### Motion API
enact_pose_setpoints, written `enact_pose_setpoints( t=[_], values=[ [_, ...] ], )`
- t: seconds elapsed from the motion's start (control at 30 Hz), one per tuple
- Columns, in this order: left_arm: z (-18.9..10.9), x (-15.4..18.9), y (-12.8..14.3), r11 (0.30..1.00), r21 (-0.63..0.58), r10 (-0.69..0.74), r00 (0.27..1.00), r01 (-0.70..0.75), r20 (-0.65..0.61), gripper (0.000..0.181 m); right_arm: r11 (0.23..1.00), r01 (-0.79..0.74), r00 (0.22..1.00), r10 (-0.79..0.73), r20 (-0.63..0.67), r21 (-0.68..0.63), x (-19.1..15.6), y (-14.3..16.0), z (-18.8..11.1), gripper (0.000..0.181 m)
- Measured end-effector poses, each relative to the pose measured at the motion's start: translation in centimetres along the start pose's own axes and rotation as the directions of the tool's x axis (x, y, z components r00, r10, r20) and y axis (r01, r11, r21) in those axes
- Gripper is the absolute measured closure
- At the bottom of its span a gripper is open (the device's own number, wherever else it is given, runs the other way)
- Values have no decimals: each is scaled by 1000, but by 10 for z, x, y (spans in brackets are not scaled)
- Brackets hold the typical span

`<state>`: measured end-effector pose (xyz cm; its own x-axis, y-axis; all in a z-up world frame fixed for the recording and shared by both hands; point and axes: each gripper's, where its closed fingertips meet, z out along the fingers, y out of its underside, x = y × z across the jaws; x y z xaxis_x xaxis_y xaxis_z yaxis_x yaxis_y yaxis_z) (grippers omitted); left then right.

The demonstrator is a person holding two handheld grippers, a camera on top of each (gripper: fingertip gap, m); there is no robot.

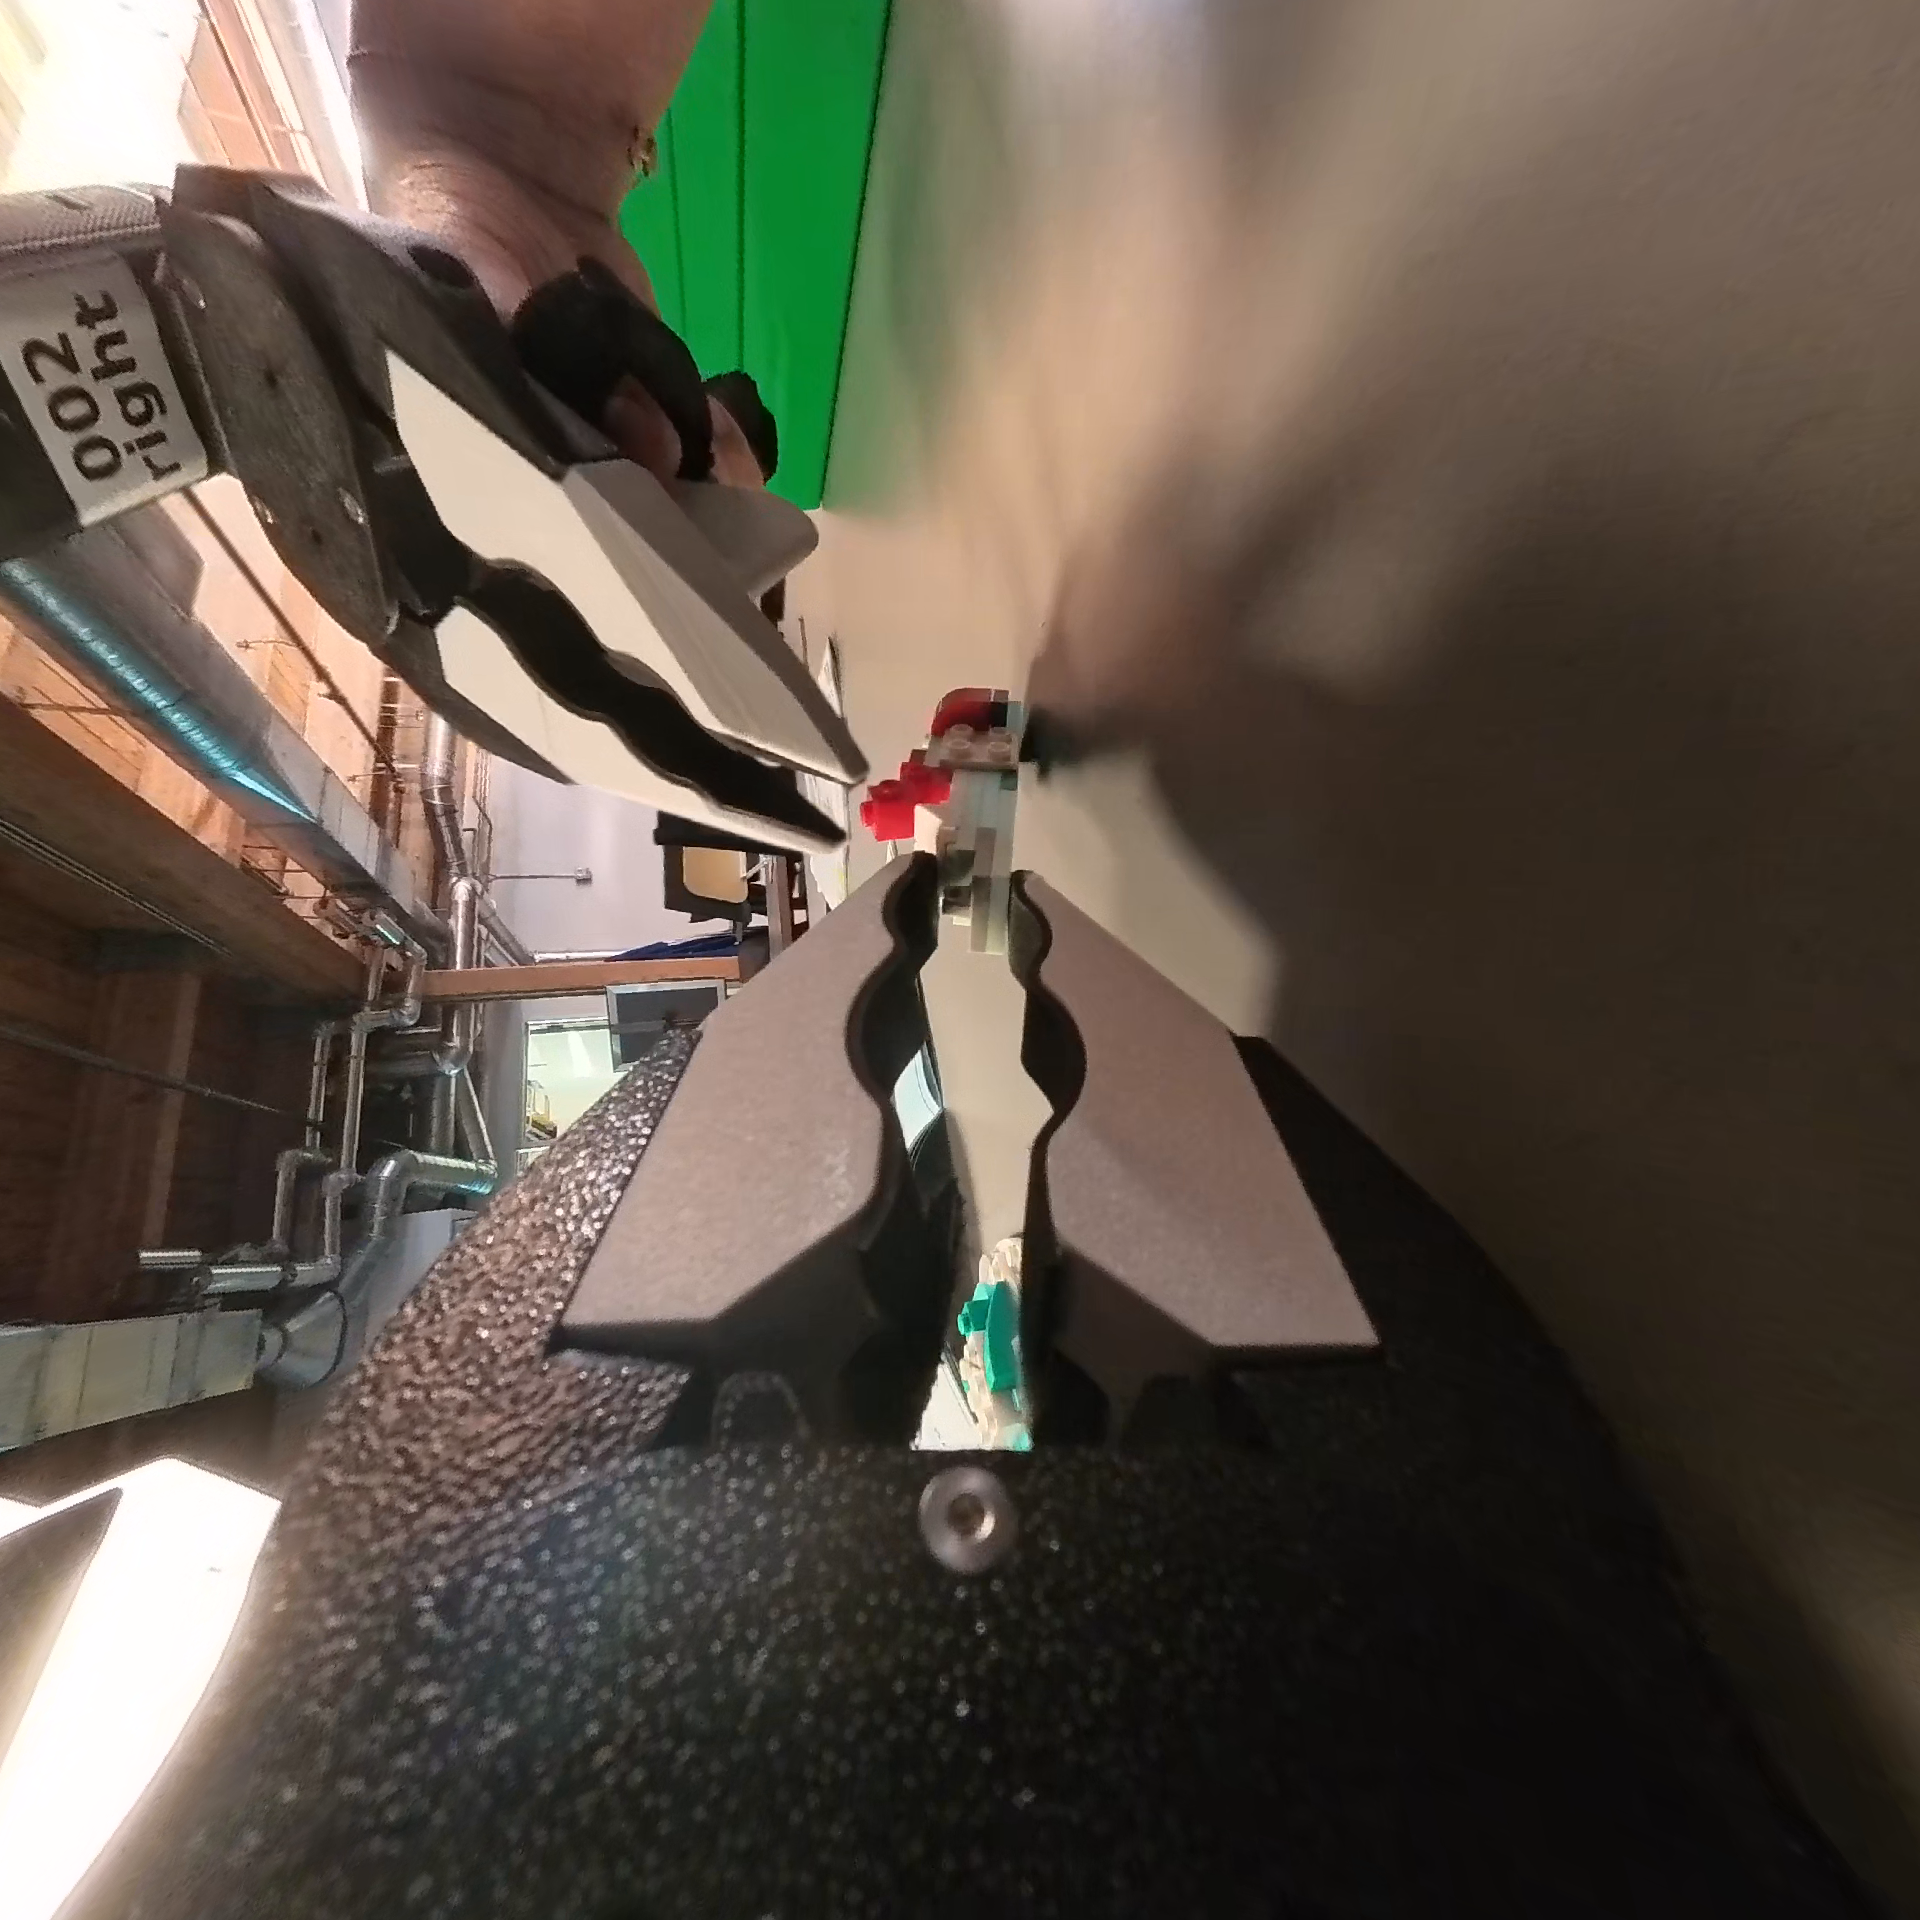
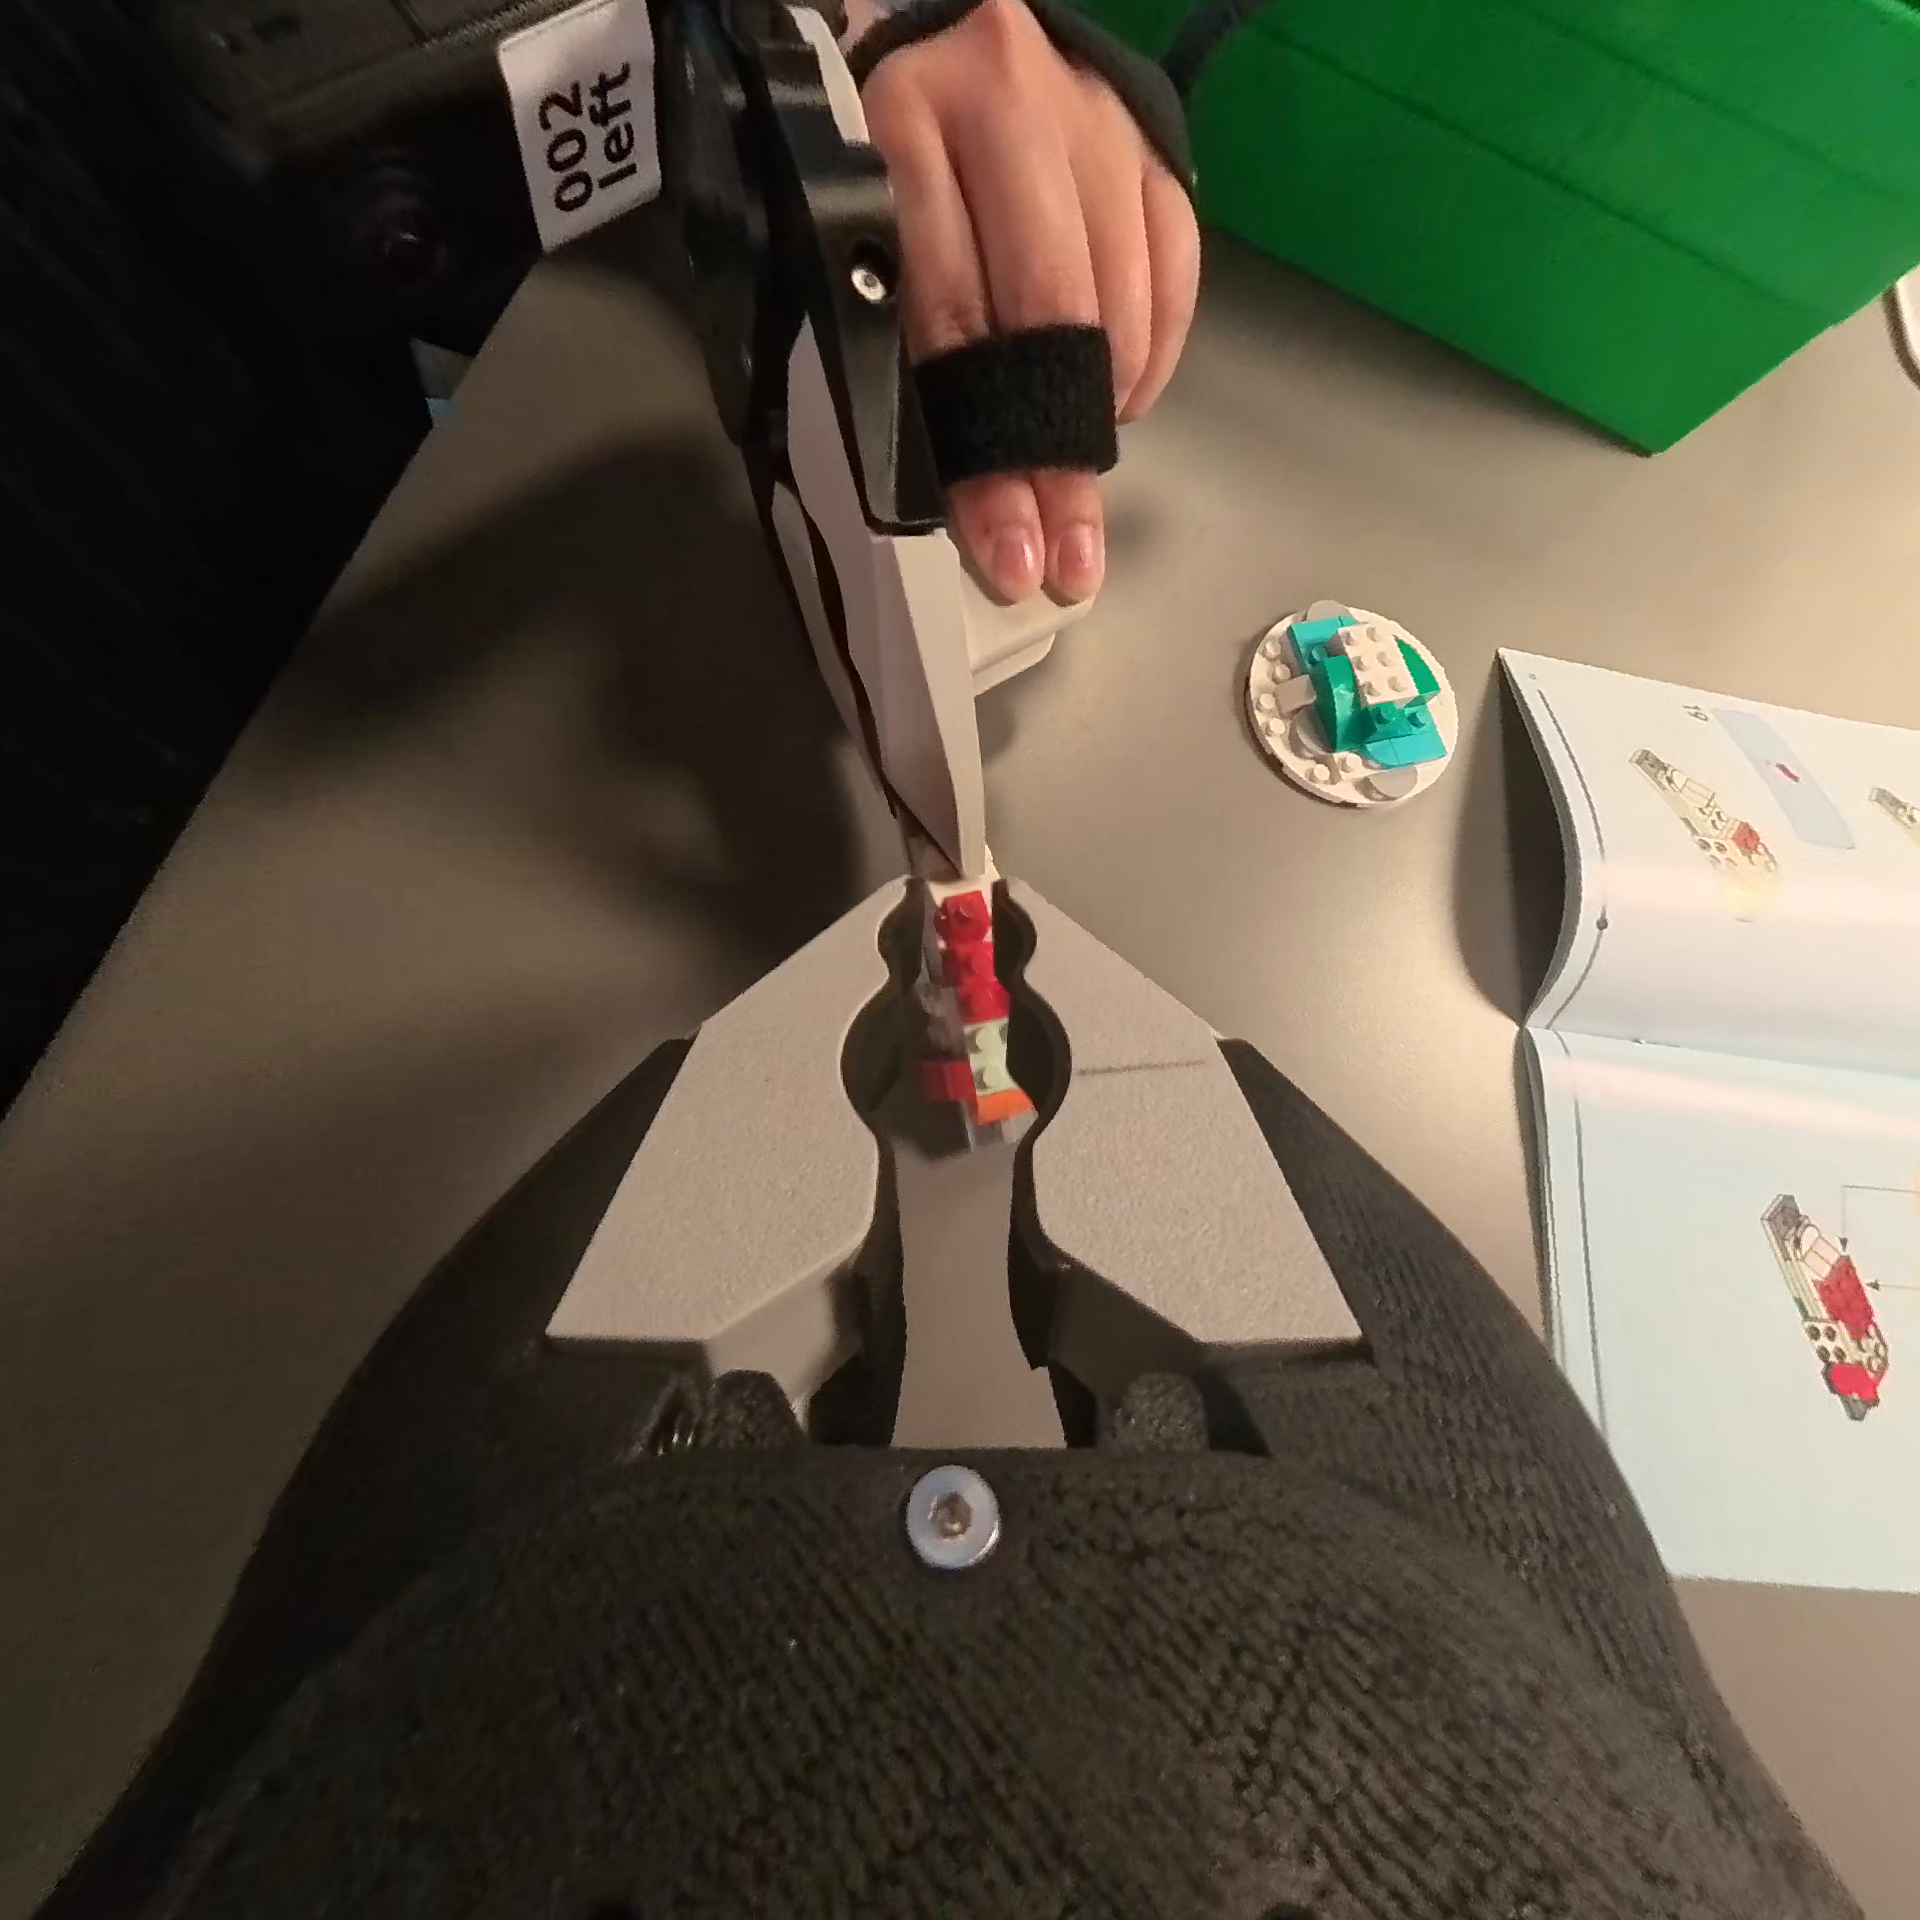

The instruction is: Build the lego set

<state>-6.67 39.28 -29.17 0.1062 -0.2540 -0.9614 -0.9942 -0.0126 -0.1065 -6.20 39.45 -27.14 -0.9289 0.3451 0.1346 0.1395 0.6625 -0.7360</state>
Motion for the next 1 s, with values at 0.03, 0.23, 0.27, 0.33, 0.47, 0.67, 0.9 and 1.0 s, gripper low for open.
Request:
enact_pose_setpoints(
  t=[0.03,0.23,0.27,0.33,0.47,0.67,0.9,1.0],
  values=[
    [0,0,0,1000,1,0,1000,0,0,170,1000,6,1000,-6,3,1,-1,0,0,170],
    [-1,-1,-1,1000,3,1,1000,-2,8,170,1000,24,1000,-25,-8,-10,0,3,2,173],
    [-1,-2,-1,1000,2,-1,1000,1,9,170,1000,21,1000,-21,-10,-5,1,3,2,174],
    [-1,-3,0,1000,-2,-7,1000,7,17,170,1000,7,1000,-7,-12,15,2,1,1,174],
    [-2,-7,1,1000,-5,-16,999,17,35,170,997,-35,999,34,4,68,5,-2,-2,176],
    [-2,-15,4,999,-18,-49,995,51,81,170,990,-83,997,82,16,110,9,-3,-6,176],
    [-2,-16,8,997,-27,-69,994,72,82,170,990,-77,997,79,-15,114,13,-5,-6,176],
    [-2,-17,8,997,-26,-69,994,71,84,170,991,-64,997,68,-27,113,14,-6,-5,175]
  ],
)
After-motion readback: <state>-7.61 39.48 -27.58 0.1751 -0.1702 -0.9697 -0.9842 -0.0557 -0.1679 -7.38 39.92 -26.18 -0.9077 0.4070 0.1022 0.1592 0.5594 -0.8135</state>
